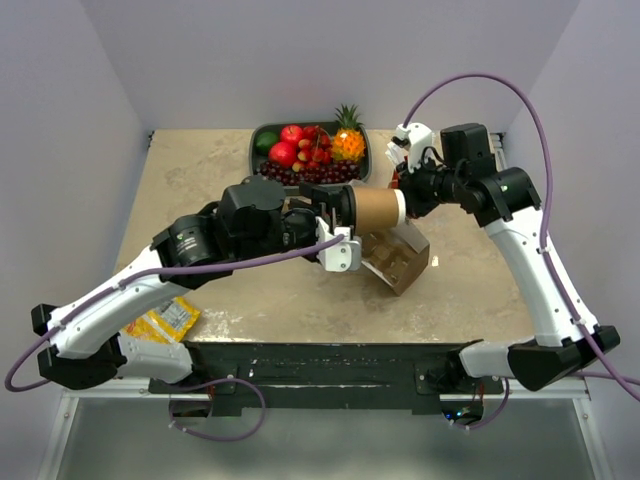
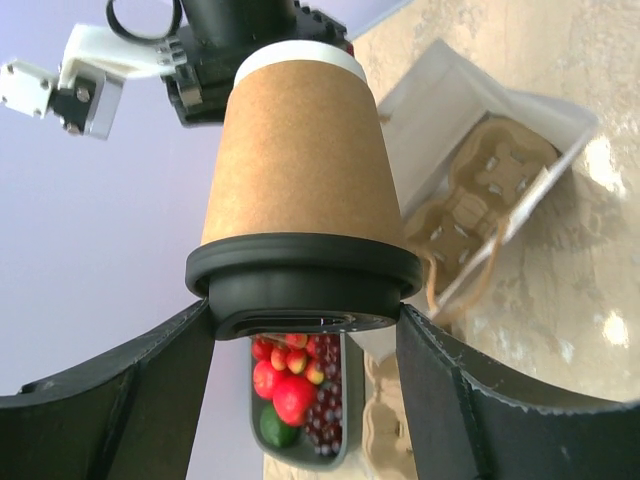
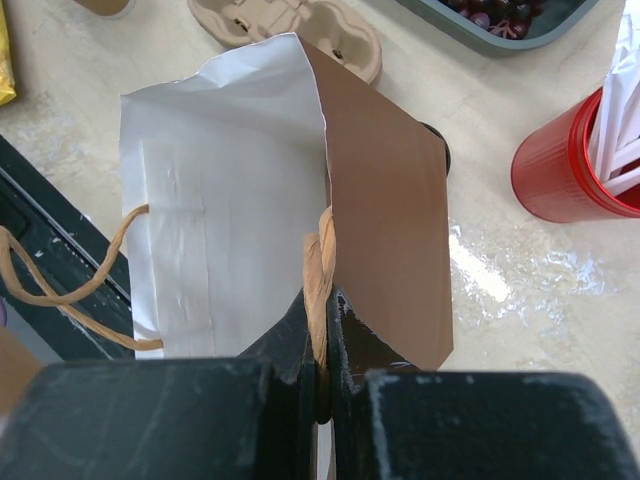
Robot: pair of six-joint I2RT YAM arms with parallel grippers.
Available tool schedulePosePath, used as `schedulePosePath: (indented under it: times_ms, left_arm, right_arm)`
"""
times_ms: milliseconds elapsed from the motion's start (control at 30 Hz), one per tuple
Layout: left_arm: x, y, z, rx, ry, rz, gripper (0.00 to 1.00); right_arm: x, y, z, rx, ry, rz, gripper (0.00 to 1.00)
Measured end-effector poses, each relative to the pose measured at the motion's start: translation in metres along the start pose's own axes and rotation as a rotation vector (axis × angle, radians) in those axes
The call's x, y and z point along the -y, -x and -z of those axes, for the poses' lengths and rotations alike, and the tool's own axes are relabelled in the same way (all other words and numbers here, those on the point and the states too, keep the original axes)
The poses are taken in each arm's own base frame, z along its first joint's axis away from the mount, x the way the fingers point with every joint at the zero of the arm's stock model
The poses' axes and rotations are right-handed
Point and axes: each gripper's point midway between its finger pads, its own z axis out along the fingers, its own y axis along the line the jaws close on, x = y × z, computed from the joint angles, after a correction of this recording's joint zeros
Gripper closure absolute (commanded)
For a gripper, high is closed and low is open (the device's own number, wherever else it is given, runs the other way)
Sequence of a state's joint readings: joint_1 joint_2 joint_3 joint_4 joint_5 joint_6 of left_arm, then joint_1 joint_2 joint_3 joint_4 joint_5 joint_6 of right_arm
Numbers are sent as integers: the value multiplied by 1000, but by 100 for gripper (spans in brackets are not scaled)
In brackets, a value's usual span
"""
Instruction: Pack the takeout coffee
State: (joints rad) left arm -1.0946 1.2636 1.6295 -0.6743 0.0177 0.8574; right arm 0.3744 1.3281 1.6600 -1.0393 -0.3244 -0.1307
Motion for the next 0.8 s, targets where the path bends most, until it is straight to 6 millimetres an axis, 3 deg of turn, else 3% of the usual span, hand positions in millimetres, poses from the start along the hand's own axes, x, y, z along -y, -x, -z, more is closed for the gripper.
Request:
schedulePosePath:
  times_ms: [167, 333, 433, 600, 800]
  left_arm:
    - [5, -23, 28, -107, -27, 8, 64]
    - [9, -88, 65, -347, -75, 35, 67]
    - [25, -120, 83, -486, -153, 21, 72]
    - [64, -156, 92, -611, -346, -96, 70]
    - [99, -184, 72, -655, -567, -197, 70]
  right_arm:
    - [6, -1, 0, -3, -25, -3, 100]
    - [14, -1, 1, -6, -53, -12, 100]
    - [17, 1, -1, -8, -64, -11, 100]
    - [19, 1, -3, -13, -65, -13, 100]
    - [19, 1, -3, -11, -64, -12, 100]
